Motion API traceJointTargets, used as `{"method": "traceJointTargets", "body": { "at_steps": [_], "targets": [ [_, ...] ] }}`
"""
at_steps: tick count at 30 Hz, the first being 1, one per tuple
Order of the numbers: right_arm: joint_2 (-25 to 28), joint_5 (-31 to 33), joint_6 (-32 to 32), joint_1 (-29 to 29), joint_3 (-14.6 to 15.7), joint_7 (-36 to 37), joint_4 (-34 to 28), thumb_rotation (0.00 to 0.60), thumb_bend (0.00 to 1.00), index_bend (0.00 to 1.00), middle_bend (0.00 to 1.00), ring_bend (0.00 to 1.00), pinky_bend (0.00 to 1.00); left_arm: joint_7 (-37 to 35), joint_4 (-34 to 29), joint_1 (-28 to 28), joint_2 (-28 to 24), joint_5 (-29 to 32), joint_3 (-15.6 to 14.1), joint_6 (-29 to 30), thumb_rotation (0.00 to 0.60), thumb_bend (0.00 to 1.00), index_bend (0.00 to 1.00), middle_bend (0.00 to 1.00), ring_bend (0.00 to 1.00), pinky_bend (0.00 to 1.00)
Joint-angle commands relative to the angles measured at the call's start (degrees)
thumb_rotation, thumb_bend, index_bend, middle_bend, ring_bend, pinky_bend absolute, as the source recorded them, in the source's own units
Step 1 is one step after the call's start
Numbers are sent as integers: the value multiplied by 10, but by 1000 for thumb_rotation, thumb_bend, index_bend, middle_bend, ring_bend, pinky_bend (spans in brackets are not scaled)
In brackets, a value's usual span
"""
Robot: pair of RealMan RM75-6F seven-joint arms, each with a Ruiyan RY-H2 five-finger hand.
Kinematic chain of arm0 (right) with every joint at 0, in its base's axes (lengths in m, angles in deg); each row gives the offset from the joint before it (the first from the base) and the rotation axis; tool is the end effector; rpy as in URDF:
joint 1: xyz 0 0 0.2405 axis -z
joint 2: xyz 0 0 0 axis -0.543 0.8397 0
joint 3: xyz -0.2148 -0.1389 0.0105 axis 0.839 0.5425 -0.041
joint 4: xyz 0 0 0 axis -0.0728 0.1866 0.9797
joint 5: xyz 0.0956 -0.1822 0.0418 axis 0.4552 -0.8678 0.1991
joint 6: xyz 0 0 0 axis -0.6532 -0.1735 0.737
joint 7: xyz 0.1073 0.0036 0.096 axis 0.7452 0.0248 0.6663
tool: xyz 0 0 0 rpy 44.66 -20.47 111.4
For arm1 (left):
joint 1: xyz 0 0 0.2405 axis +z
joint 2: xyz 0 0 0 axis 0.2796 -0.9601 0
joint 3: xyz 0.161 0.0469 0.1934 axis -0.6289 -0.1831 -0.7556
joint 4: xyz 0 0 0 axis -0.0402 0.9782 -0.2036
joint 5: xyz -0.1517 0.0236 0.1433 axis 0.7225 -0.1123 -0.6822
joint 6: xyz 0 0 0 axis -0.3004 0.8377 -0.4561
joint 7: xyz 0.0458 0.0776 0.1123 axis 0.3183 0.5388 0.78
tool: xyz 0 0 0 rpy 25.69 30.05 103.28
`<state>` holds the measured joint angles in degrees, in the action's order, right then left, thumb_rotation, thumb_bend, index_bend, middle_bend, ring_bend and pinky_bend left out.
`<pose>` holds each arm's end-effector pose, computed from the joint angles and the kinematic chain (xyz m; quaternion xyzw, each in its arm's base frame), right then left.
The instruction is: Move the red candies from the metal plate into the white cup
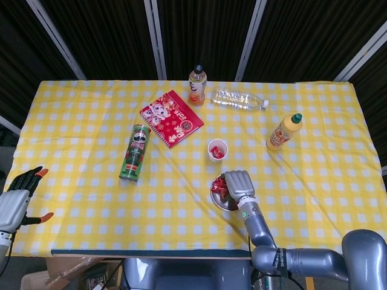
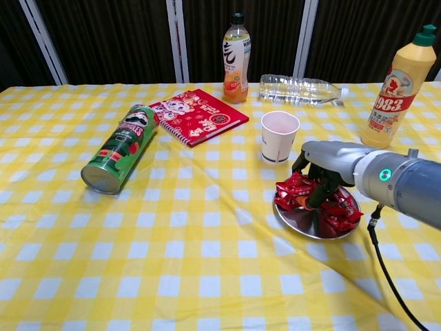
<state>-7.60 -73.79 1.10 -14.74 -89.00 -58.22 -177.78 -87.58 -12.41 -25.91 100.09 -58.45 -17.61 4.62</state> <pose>-0.1335 -0.3187 -0.0523 0.6956 -0.4922 0.2669 0.4502 -0.3099 0.1932 0.1502 -0.6107 -0.4748 -0.3441 0.5322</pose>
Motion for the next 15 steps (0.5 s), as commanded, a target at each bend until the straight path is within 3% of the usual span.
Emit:
{"method": "traceJointTargets", "body": {
  "at_steps": [1,9,15],
  "targets": [
    [19,-7,9,-3,-11,-6,-27,600,600,637,777,788,881,-1,0,0,0,1,0,-1,600,31,0,0,0,0],
    [71,6,32,-19,-50,-31,-91,600,600,637,777,788,882,-3,-5,-2,-2,6,1,-6,600,31,0,0,0,0],
    [90,32,31,-41,-85,-42,-90,600,600,637,777,788,881,-3,-8,-3,-3,9,1,-10,600,31,0,0,0,0]
  ]
}}
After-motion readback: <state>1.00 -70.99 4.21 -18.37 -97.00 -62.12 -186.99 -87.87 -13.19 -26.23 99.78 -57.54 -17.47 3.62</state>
